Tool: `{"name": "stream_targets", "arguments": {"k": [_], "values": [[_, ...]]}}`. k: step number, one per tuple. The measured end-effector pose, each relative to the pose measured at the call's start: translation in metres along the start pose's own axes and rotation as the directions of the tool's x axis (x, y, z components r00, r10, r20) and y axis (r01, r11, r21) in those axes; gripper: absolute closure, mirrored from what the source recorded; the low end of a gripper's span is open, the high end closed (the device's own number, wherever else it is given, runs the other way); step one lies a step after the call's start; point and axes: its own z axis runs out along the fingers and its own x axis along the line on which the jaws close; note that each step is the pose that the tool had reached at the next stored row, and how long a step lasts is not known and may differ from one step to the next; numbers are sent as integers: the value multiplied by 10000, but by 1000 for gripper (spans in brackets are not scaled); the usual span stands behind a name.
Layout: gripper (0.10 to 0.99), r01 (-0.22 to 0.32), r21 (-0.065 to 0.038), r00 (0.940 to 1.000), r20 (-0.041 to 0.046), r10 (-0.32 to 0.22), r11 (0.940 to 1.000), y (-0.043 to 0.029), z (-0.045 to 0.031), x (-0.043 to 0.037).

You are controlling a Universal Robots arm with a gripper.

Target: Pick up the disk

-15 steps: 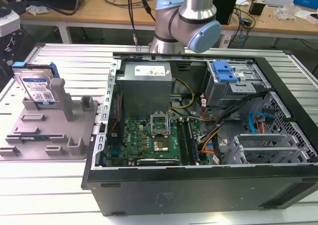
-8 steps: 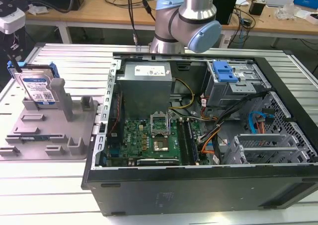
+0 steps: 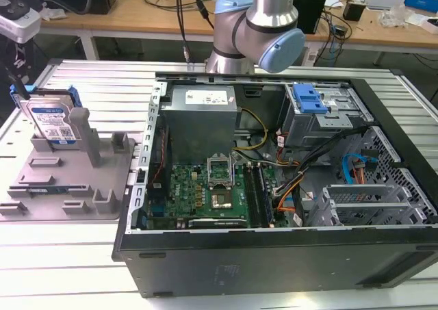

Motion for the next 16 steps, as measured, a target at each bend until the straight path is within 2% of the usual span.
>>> {"name": "stream_targets", "arguments": {"k": [2, 6, 8, 10, 12, 15, 16], "values": [[545, 380, 0, 9993, -15, -380, 9993, 0, 3, 0], [545, 1265, -2, 9920, -48, -1265, 9920, 0, 7, 0], [545, 1991, -6, 9800, -75, -1991, 9800, 0, 10, 0], [545, 2378, -9, 9713, -90, -2378, 9713, 0, 11, 0], [545, 3003, -15, 9538, -114, -3003, 9539, 0, 13, 0], [545, 3512, -22, 9362, -134, -3512, 9363, 0, 15, 0], [545, 3746, -25, 9271, -143, -3746, 9272, -1, 16, 0]]}}
